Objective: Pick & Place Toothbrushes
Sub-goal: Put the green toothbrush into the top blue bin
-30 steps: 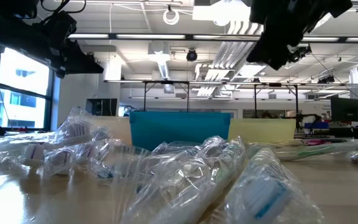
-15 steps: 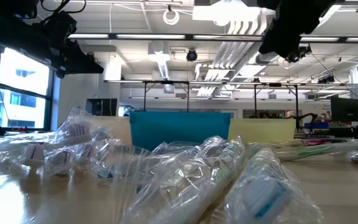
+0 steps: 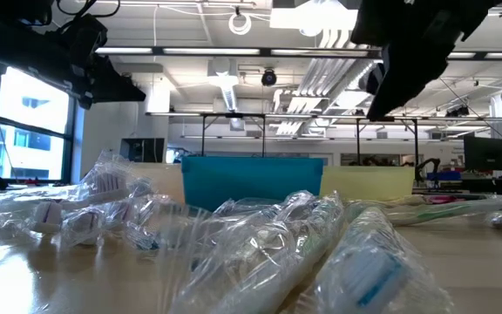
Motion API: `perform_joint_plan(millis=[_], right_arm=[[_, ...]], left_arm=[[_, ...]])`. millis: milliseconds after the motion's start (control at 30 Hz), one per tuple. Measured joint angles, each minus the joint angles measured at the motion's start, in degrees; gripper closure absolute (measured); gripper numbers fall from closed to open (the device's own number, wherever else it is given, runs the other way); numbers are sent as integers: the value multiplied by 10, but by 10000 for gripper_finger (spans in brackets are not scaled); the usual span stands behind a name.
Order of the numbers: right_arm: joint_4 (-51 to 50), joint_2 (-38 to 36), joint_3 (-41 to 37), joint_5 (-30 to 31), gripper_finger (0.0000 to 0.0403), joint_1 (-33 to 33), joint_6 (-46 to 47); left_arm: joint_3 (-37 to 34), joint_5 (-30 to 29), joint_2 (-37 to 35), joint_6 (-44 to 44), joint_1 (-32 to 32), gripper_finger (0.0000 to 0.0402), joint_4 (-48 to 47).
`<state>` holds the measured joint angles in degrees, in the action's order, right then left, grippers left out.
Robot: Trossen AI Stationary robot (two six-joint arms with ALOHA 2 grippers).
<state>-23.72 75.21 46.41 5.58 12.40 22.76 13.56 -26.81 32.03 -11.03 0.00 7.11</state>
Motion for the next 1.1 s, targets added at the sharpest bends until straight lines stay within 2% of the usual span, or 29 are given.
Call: perform_joint_plan(millis=[300, 500, 633, 733, 1100], right_arm=[[-2, 8, 0, 0, 389, 0, 14], [-42, 8, 0, -2, 314, 0, 33], [-69, 8, -1, -40, 266, 0, 37], [-69, 9, -7, -57, 248, 0, 55], [-68, 11, -35, -56, 255, 15, 77]], left_arm=[[0, 0, 0, 0, 0, 401, 0], [0, 0, 0, 0, 0, 401, 0], [0, 0, 0, 0, 0, 401, 0], [0, 0, 0, 0, 0, 401, 0], [0, 0, 0, 0, 0, 401, -1]])
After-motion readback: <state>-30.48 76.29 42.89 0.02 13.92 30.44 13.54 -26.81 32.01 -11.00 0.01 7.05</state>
